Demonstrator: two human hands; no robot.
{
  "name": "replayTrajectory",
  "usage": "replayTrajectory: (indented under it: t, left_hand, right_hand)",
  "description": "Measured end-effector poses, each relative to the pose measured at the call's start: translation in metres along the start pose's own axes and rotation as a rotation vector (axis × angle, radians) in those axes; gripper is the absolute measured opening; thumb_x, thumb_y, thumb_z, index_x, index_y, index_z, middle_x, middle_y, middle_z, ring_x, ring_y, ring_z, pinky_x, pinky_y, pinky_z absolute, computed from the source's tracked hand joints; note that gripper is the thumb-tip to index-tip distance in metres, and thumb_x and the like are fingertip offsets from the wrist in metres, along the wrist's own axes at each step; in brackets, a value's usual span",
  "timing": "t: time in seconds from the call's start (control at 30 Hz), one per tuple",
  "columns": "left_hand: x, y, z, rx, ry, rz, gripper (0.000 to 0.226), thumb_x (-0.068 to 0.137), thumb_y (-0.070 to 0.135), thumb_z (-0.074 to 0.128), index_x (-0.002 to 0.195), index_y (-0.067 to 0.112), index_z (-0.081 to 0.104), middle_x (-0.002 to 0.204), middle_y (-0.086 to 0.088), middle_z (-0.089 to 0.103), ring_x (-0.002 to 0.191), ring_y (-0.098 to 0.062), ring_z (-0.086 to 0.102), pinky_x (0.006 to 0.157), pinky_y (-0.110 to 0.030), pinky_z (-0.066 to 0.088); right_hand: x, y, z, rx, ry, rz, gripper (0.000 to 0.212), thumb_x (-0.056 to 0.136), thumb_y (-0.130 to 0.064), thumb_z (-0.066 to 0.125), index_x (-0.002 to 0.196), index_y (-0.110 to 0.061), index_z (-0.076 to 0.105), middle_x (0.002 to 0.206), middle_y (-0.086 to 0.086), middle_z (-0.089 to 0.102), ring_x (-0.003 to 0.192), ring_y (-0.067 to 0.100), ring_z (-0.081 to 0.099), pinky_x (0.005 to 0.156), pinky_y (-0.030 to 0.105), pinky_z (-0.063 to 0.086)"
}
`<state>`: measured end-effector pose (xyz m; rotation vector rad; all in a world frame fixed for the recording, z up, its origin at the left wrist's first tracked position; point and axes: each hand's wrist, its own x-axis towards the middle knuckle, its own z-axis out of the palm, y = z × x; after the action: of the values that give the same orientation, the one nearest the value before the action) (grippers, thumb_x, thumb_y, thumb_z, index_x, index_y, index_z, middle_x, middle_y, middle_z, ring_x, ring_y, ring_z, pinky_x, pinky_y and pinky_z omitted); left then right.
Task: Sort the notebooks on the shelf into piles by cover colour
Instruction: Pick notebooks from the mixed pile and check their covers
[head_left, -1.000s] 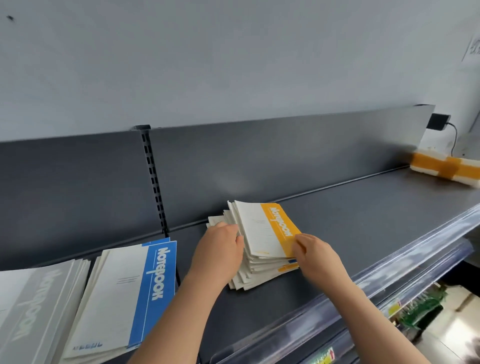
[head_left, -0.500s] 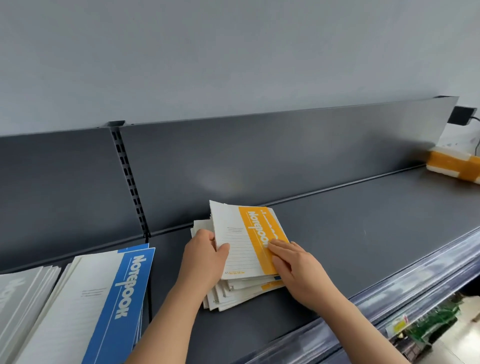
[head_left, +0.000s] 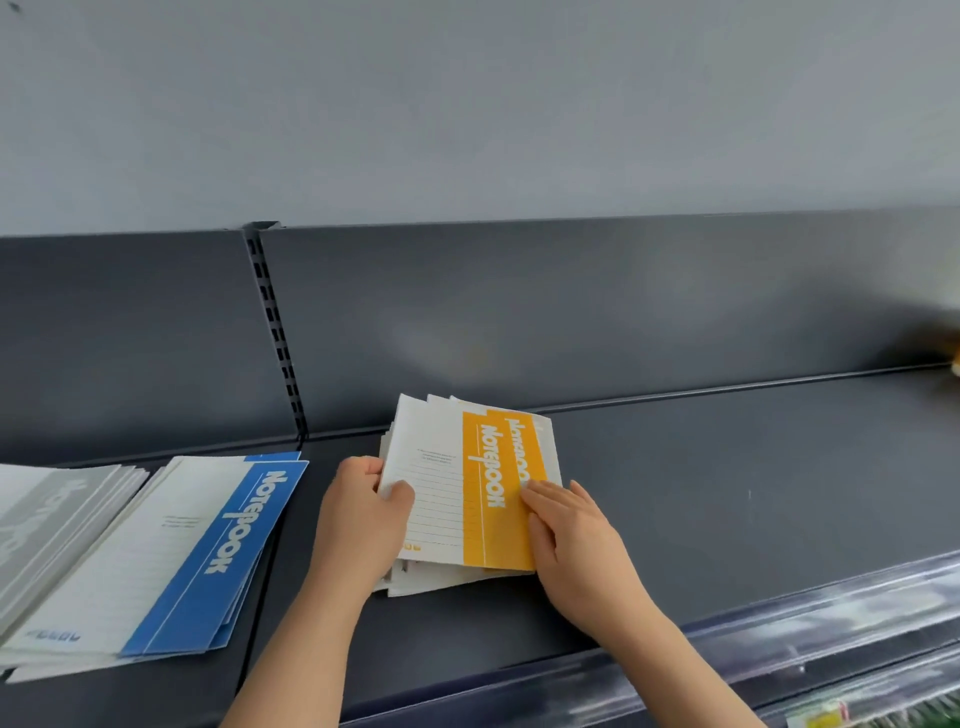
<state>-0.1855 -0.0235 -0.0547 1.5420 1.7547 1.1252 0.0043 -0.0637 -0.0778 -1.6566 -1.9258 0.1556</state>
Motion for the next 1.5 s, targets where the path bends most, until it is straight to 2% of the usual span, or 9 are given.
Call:
replayTrajectory:
  t: [0.13,0.27,0.37,0.47,0.77,0.9,1.03,1.33,1.5]
  left_hand:
    - [-0.005,-0.003,0.000,-0.050,-0.009,-0.042,0.019,0.089,0.014,0.059,0.107,0.014,0.057,0.101,0.002,0.066,0.085,-0.012,0.063,0.052,-0.020,0.046]
    - [-0.012,-0.001,0.001,-0.051,-0.024,-0.050,0.012,0.091,0.016,0.059,0.102,0.019,0.060,0.101,0.003,0.067,0.087,-0.013,0.063,0.052,-0.021,0.048]
    - [-0.013,0.000,0.002,-0.024,-0.011,-0.078,0.012,0.092,0.018,0.056,0.103,0.019,0.058,0.100,0.003,0.065,0.086,-0.014,0.061,0.052,-0.022,0.049]
    - [-0.016,0.002,0.004,0.003,-0.015,-0.092,0.010,0.093,0.019,0.053,0.101,0.018,0.058,0.099,0.003,0.064,0.080,-0.010,0.059,0.048,-0.019,0.045]
    - [-0.020,-0.001,-0.006,0.011,0.039,-0.064,0.009,0.095,0.019,0.050,0.103,0.017,0.054,0.102,0.005,0.060,0.085,-0.013,0.058,0.048,-0.015,0.045]
    - [-0.026,-0.003,-0.020,-0.009,0.122,-0.001,0.012,0.096,0.019,0.049,0.107,0.018,0.053,0.105,0.006,0.059,0.086,-0.010,0.057,0.049,-0.013,0.044]
    - [-0.034,-0.011,-0.038,-0.068,0.149,-0.006,0.012,0.097,0.025,0.048,0.107,0.021,0.052,0.108,0.008,0.060,0.087,-0.008,0.058,0.053,-0.014,0.047]
    - [-0.042,-0.048,-0.112,-0.106,0.237,-0.031,0.017,0.099,0.026,0.043,0.113,0.019,0.050,0.117,0.007,0.061,0.097,-0.010,0.059,0.049,-0.009,0.047]
    - [-0.039,-0.086,-0.167,-0.048,0.245,-0.070,0.020,0.101,0.020,0.034,0.119,0.022,0.041,0.130,0.008,0.054,0.102,-0.008,0.051,0.050,-0.009,0.045]
  right_hand:
    - [-0.004,0.001,-0.003,0.089,-0.049,-0.009,0.033,0.101,-0.021,0.032,0.122,-0.018,0.057,0.127,-0.009,0.056,0.119,0.008,0.044,0.095,-0.007,0.005]
    - [0.000,0.010,0.006,0.135,-0.016,0.081,0.024,0.100,-0.022,0.030,0.096,-0.022,0.054,0.106,-0.008,0.060,0.099,0.013,0.052,0.105,0.027,0.038]
    - [0.004,0.011,0.008,0.084,-0.008,0.097,0.026,0.099,-0.018,0.029,0.098,-0.019,0.056,0.107,-0.006,0.061,0.099,0.013,0.054,0.115,0.031,0.026]
    - [0.002,0.005,0.001,0.103,-0.043,0.072,0.033,0.101,-0.017,0.028,0.118,-0.014,0.056,0.127,-0.004,0.056,0.120,0.015,0.047,0.111,0.017,0.007]
    - [0.001,0.003,-0.001,0.172,-0.116,0.072,0.034,0.101,-0.022,0.029,0.125,-0.018,0.053,0.129,-0.007,0.055,0.123,0.015,0.046,0.118,0.029,0.016]
    - [0.003,-0.003,-0.003,0.123,-0.102,0.105,0.025,0.098,-0.022,0.037,0.106,-0.010,0.057,0.109,0.001,0.062,0.109,0.025,0.050,0.099,0.032,0.040]
    - [0.010,-0.037,-0.004,0.204,-0.117,0.100,0.045,0.097,-0.040,0.040,0.138,-0.022,0.041,0.138,-0.004,0.048,0.133,0.022,0.037,0.107,0.038,0.038]
    - [0.023,-0.124,0.028,0.449,-0.111,0.029,0.042,0.093,-0.037,0.053,0.132,-0.027,0.044,0.108,-0.011,0.058,0.096,0.013,0.060,0.084,0.031,0.054]
    - [0.031,-0.180,0.065,0.461,-0.105,-0.074,0.034,0.091,-0.033,0.057,0.124,-0.030,0.051,0.085,-0.020,0.056,0.075,0.002,0.057,0.064,0.015,0.046]
